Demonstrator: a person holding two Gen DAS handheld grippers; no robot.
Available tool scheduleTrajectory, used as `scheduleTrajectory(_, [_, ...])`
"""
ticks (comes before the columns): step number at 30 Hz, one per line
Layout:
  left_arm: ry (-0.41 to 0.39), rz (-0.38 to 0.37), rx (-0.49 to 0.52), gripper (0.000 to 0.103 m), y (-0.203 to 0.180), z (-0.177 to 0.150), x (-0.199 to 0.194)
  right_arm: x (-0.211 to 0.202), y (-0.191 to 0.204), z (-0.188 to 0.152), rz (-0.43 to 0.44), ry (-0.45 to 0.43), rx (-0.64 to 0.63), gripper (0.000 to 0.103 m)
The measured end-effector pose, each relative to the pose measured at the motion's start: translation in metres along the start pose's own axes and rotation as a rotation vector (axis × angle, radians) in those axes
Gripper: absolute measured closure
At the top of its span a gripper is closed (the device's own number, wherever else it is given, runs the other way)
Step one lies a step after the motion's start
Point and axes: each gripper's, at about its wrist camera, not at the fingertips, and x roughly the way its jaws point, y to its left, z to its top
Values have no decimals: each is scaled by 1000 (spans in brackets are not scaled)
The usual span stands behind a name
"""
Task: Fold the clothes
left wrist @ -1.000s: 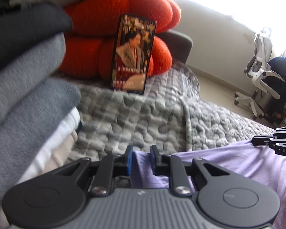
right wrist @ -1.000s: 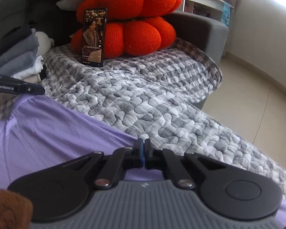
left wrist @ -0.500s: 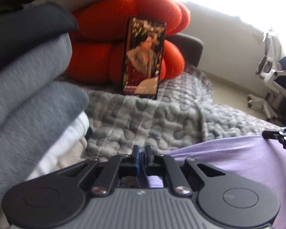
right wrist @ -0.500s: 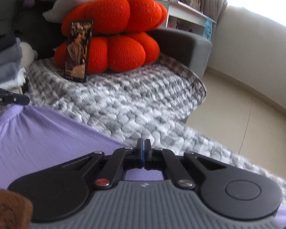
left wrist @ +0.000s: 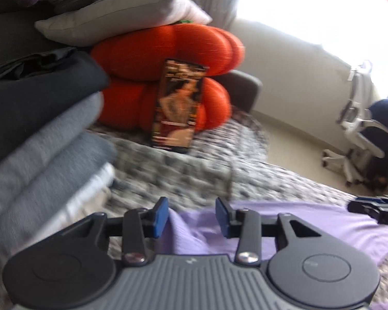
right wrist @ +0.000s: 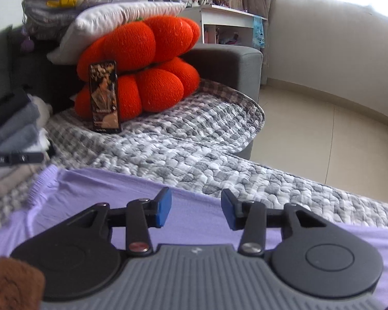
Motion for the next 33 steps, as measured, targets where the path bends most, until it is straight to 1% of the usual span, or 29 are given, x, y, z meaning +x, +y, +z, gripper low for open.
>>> scheduleTrajectory(3, [30, -15, 37, 45, -12, -6, 4, -3, -1, -1, 11, 19, -10, 56])
scheduleTrajectory(4, [36, -14, 55, 44, -16, -6, 9, -1, -2, -1, 15, 29, -19, 56])
scheduleTrajectory(6, [48, -4, 90, 38, -20, -4, 21, 6, -8, -1, 32, 51, -61, 56])
scheduleTrajectory(8, [69, 27, 121, 38, -20, -4, 38, 14, -16, -2, 58, 67, -133, 56])
scheduleTrajectory(10, [95, 70, 121, 38, -13, -3, 52, 23, -28, -4, 84, 75, -171, 55])
scheduleTrajectory(13, [133, 111, 82, 38, -1, 1, 62, 37, -44, -8, 120, 88, -223, 55])
scheduleTrajectory(16, [174, 141, 38, 42, 9, 7, 67, 45, -51, -10, 147, 105, -226, 55])
scheduleTrajectory(17, [185, 143, 9, 49, 12, 10, 65, 47, -52, -10, 158, 107, -231, 55])
scheduleTrajectory(18, [196, 144, -24, 52, 14, 13, 64, 49, -52, -9, 168, 110, -233, 55])
scheduleTrajectory(20, [210, 146, -101, 54, 19, 16, 60, 51, -51, -6, 187, 114, -224, 55])
scheduleTrajectory(21, [211, 146, -148, 58, 21, 17, 57, 53, -50, -3, 196, 119, -214, 55])
scheduleTrajectory(23, [212, 146, -242, 61, 26, 19, 51, 59, -46, 1, 211, 137, -195, 55])
scheduleTrajectory(25, [219, 148, -328, 66, 30, 20, 47, 64, -40, 6, 207, 161, -186, 55])
scheduleTrajectory(26, [228, 150, -363, 71, 31, 19, 47, 66, -36, 9, 204, 173, -180, 55])
scheduleTrajectory(27, [239, 147, -400, 74, 31, 19, 46, 67, -32, 12, 206, 184, -169, 55])
scheduleTrajectory(29, [267, 135, -462, 76, 31, 18, 44, 69, -27, 16, 212, 212, -145, 55])
scheduleTrajectory(33, [310, 104, -544, 76, 30, 23, 44, 76, -17, 27, 227, 278, -120, 55])
